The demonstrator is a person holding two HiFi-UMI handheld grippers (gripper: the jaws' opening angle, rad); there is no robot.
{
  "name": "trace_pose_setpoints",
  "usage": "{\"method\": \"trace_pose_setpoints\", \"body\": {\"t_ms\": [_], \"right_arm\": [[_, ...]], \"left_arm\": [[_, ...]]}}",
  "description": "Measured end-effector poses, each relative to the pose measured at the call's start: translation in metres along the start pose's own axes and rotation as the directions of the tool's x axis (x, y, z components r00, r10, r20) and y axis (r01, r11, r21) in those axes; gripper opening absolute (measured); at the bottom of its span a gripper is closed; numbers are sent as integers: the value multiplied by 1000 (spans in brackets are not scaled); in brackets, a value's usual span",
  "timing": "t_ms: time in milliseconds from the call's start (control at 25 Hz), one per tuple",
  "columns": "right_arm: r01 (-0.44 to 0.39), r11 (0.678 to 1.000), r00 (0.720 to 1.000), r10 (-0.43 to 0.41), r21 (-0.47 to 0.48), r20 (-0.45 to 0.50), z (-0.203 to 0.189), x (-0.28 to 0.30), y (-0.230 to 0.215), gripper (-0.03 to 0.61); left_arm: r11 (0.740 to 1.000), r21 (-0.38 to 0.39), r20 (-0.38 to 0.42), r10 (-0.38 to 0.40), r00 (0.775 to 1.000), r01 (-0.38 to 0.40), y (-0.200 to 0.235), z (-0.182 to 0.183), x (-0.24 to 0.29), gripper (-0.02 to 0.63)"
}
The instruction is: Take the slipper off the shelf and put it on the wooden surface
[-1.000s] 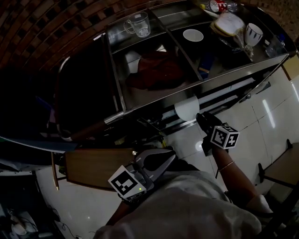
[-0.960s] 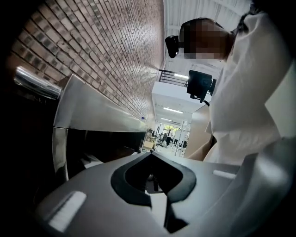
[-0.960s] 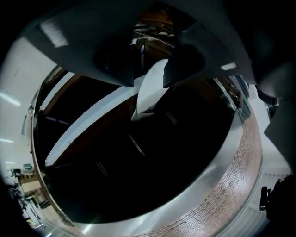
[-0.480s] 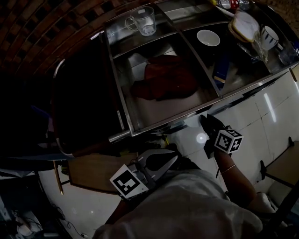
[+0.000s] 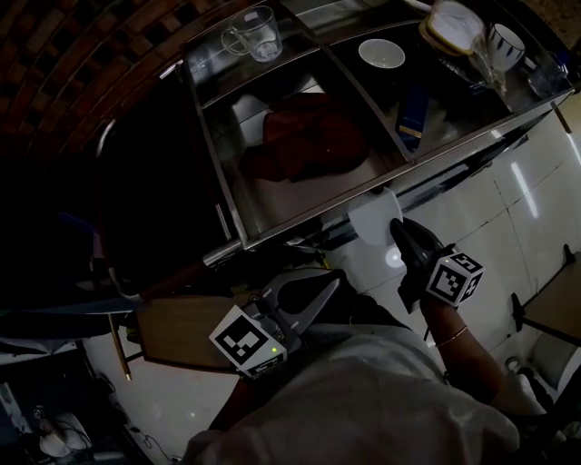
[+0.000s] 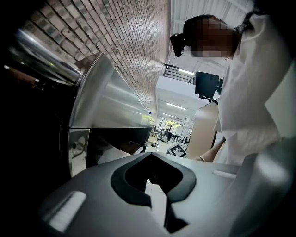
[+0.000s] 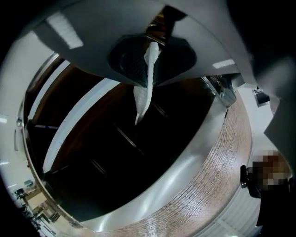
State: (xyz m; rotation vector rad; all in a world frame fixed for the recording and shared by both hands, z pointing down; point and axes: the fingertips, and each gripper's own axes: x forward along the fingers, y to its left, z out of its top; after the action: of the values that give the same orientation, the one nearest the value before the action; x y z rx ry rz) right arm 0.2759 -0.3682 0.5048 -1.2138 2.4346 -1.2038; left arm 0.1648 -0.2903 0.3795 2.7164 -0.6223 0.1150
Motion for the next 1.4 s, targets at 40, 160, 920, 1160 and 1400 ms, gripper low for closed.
{"method": "trace_pose_setpoints", "body": {"t_ms": [40,160,920,1160,1400], "right_arm": [[1,1000,1000,-1,-2,3,0,-8,2,32],[-7,1000,1000,7,-4,14,-1,-34,12,32],[-48,999,997,48,-5,61,-63,-158,90,32],[-11,1000,996,10,10,92,-99,-175,145,32],[42,998,994,-46,40,95,-158,-187,185,32]], "left_arm": [[1000,-6,7,5,1000,-5,-5,1,0,-3],[1000,-7,24,17,1000,-17,-26,1,-7,-3],[976,-48,136,218,966,-213,-104,-54,-117,-3],[980,-10,157,196,968,-196,-124,-54,-184,-3],[977,-55,133,213,968,-208,-127,-89,-260,-3]]}}
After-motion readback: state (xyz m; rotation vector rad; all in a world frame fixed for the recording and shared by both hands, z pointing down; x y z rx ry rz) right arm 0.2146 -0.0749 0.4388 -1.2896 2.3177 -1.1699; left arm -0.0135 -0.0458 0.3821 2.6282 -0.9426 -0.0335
